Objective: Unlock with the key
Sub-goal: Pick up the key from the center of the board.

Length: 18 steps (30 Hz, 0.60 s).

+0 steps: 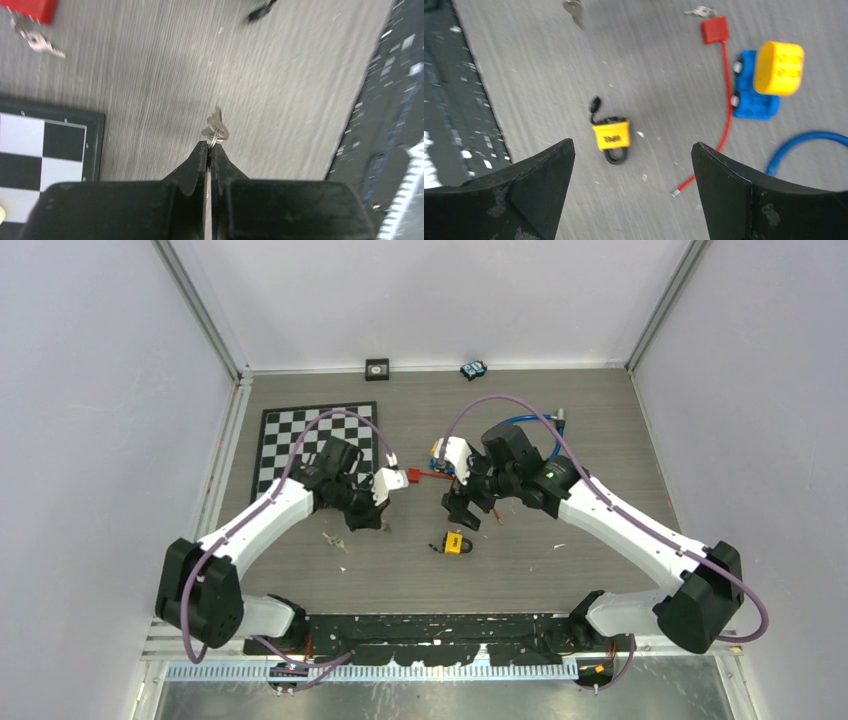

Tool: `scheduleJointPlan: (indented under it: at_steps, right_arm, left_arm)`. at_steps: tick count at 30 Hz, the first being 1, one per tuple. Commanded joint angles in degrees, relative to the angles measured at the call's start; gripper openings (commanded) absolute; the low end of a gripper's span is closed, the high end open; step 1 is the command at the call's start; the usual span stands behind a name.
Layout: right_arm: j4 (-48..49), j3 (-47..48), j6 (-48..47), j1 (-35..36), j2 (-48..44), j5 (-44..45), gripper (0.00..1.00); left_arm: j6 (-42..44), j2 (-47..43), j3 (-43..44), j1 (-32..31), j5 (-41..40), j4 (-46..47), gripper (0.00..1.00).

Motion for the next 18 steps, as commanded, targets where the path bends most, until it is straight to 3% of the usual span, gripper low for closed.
scheduleJointPlan:
  at_steps: [1,6,10,18]
  right_arm:
    - [5.97,1.41,7.82,-0.04,3.62,-13.36,0.89]
    - [5.11,5.60,10.50,0.01,10.02,-23.66,0.80]
    - [4.51,9.01,11.89,-0.06,12.77,-26.68,0.74]
    - [2.58,11.16,11.05,-0.02,15.69,-33.78,0.70]
  left_arm:
    - [-6.74,-3.46,5.60,-0.14,14.43,-4.21,0.00]
    - [-13.85,-3.34,8.72,-0.17,24.19,-3.10,0.00]
    - [-20.71,-1.14,9.92,-0.17,31.37,0.55,0.00]
    - [-32.59,1.97,9.93,-0.12,38.01,9.13,0.00]
